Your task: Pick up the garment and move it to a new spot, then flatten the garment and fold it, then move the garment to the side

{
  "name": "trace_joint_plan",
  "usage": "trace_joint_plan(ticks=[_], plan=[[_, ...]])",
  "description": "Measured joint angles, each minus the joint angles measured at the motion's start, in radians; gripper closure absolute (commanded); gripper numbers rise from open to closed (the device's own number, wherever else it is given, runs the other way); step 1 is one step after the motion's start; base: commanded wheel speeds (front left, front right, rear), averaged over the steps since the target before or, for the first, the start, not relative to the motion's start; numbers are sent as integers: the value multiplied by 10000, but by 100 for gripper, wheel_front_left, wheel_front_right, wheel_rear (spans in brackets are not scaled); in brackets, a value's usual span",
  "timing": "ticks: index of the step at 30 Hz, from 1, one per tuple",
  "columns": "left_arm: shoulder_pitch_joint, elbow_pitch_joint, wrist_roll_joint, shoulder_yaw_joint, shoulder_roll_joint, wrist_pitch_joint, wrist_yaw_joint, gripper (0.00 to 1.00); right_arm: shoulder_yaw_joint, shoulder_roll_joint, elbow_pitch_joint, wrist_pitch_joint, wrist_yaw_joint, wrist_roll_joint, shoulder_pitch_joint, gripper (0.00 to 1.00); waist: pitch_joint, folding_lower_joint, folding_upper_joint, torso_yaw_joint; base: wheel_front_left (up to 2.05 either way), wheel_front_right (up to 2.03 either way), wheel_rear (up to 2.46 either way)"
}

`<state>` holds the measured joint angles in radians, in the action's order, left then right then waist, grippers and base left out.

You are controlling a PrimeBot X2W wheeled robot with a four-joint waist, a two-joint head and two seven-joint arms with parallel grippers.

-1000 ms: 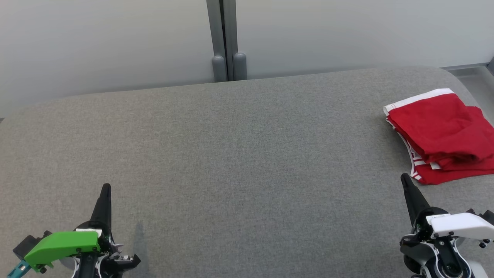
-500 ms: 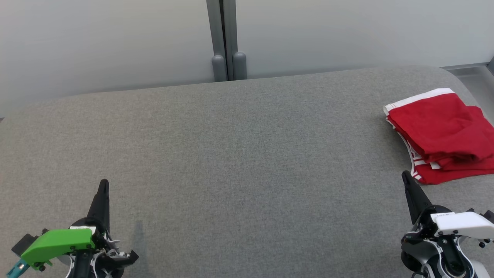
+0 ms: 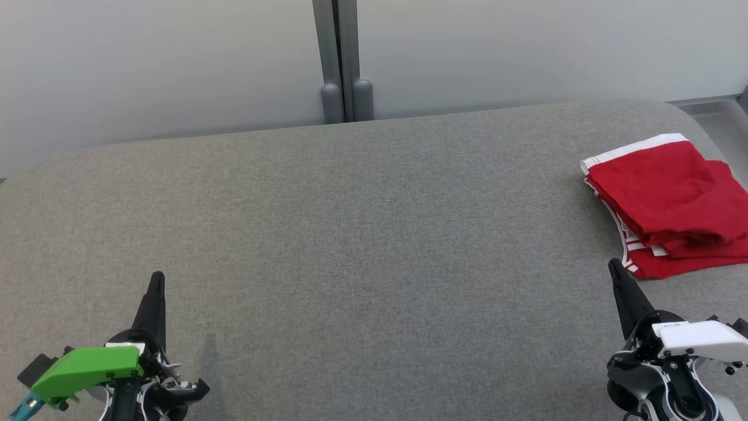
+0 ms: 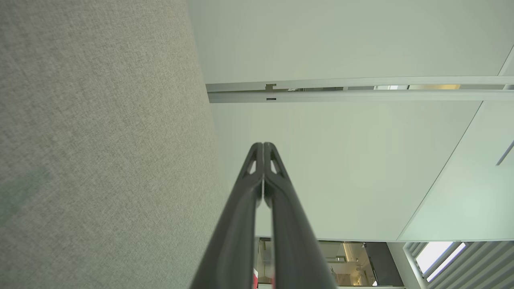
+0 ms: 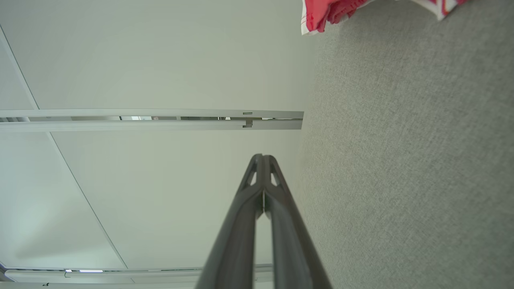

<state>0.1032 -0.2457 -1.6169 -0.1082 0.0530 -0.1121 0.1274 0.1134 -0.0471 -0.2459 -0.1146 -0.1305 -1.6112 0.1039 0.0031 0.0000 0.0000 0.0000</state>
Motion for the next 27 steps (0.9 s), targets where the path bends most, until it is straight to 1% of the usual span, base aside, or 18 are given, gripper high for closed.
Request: trace_joint_plan(ticks=[27], plan=[[0,0,2,-25,-8,-8,0,100,0,0,0,0,0,0,1,100,0,0,0,0,0,0,0]])
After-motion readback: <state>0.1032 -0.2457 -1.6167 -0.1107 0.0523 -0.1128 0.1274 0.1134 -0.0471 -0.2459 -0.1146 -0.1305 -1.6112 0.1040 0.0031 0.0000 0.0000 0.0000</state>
